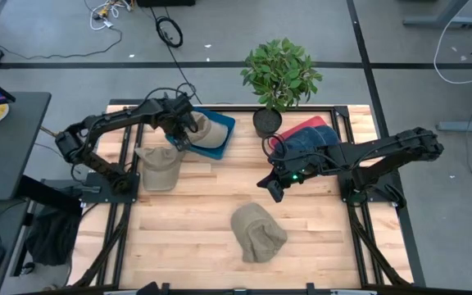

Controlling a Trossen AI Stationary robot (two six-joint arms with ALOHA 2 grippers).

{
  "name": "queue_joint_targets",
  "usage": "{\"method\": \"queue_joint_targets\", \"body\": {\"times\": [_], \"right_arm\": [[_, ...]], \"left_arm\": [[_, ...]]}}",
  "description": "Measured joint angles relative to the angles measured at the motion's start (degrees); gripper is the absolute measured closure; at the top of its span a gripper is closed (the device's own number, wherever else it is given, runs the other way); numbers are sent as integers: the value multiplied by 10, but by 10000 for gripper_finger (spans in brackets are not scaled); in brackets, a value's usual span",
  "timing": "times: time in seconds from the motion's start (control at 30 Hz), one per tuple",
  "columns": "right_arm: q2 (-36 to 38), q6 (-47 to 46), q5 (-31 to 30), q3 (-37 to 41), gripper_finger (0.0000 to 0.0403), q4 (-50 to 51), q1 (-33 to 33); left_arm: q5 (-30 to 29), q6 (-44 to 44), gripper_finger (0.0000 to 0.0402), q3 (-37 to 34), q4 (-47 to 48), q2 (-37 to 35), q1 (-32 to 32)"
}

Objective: Pick & Place hat
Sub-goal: Put the middle brown cap into the blue bin, then put the bottom brown cap into the blue bin

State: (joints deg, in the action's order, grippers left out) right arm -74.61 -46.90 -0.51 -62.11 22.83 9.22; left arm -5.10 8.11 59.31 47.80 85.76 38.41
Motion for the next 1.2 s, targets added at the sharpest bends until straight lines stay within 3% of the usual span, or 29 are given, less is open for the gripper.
{"method": "queue_joint_targets", "body": {"times": [0.23, 0.4, 0.57, 0.7, 0.8, 1.07, 1.2], "right_arm": [[0, 10, 5, 0, 396, 0, 0], [0, 23, 12, 0, 396, 0, 0], [0, 24, 20, 0, 396, 4, 0], [0, 34, 23, 0, 396, 4, 0], [0, 37, 22, 0, 396, 4, 0], [0, -63, 58, 0, 396, 112, 18], [0, -187, 115, 0, 396, 169, 59]], "left_arm": [[-109, -49, 236, 0, -1, 11, -1], [-127, -61, 236, 0, 1, -19, -5], [-53, -51, 236, 27, 113, -62, -17], [69, -45, 236, 67, 201, -104, -40], [150, -76, 236, 89, 196, -140, -72], [141, -185, 236, 98, 64, -198, -164], [139, -199, 236, 98, 11, -199, -190]]}}
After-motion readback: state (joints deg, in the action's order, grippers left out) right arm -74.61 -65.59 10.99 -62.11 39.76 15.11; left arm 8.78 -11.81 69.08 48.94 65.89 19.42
